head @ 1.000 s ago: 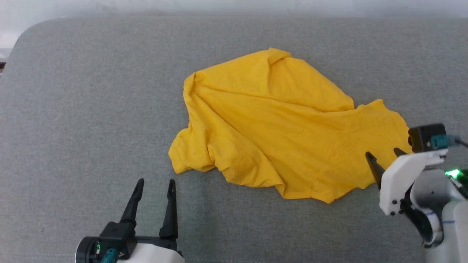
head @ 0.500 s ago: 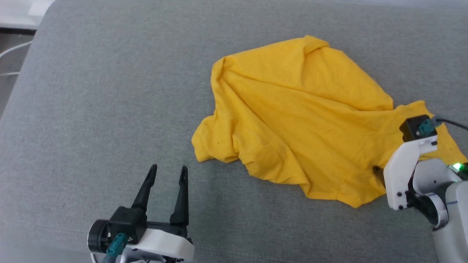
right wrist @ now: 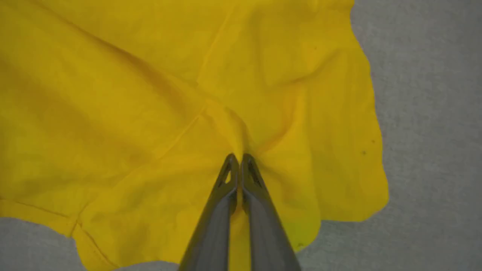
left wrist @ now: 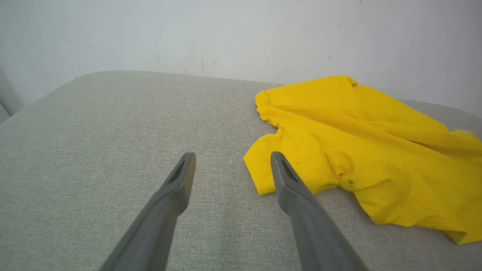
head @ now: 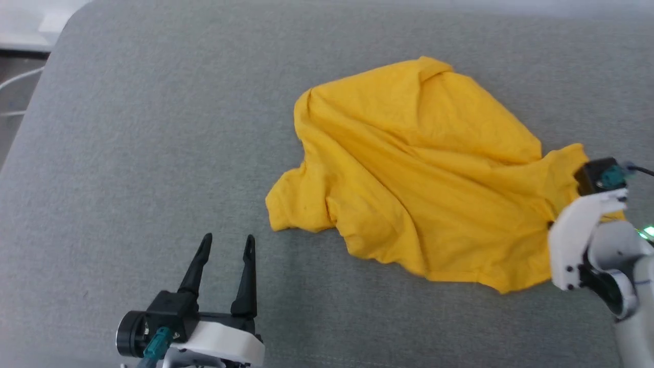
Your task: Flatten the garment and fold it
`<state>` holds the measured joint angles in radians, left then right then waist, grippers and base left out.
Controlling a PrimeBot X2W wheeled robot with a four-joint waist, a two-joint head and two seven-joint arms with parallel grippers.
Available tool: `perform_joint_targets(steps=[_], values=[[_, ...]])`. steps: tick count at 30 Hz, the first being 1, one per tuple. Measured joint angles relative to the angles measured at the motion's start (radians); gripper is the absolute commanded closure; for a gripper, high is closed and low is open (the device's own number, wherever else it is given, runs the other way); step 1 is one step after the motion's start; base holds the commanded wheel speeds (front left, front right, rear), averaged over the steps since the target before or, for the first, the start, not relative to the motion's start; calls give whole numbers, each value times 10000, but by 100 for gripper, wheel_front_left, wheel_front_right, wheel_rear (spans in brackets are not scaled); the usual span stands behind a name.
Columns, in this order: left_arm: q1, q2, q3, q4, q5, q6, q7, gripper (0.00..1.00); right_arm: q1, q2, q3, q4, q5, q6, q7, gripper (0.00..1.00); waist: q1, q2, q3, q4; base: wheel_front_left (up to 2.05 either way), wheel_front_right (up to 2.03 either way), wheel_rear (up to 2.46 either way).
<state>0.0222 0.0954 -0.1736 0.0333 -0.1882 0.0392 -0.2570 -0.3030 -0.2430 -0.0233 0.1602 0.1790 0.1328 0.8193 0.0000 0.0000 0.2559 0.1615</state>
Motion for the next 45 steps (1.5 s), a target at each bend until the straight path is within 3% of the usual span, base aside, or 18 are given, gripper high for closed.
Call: perform_joint_targets(steps=[8,12,13,14,15,19,23,32,39,45], values=[[214,-46,42,15,67,-100,0,0,1035,-571,-1515,-410,-144,0,-115,100,-1,0,-414,-492,0,0,0],[221,-44,48,61,67,-201,0,0,1371,-477,-2069,-437,-213,0,-330,100,-1,0,-434,-616,0,0,0],[221,-42,48,84,67,-209,0,0,1399,-366,-2220,-416,-222,0,-470,82,-1,0,-406,-626,0,0,0],[220,-42,48,98,69,-209,0,0,1396,-240,-2339,-385,-274,0,-654,36,0,0,-374,-633,0,0,0],[220,-42,46,105,69,-209,0,0,1383,-100,-2449,-349,-332,0,-871,0,0,0,-342,-640,0,0,0],[208,-31,44,111,71,-209,0,0,1165,495,-2568,-355,-318,-2,-1779,0,0,0,-255,-683,0,0,0],[151,-8,38,35,84,-209,0,0,1023,1093,-2711,-1227,-102,-2,-3103,0,0,0,-213,-698,0,0,0],[108,0,98,-596,107,-299,0,0,2522,1868,-2464,-3440,-598,-2,-7359,0,0,0,-102,-742,0,0,0],[165,-13,267,-725,113,-401,0,0,4088,1896,-1580,-2987,163,-2,-9904,0,-1,0,-89,-993,0,0,0],[134,136,314,-667,228,-648,17,0,4312,1902,-1206,-2311,474,-2,-10525,0,0,0,-117,-1309,0,0,0]])
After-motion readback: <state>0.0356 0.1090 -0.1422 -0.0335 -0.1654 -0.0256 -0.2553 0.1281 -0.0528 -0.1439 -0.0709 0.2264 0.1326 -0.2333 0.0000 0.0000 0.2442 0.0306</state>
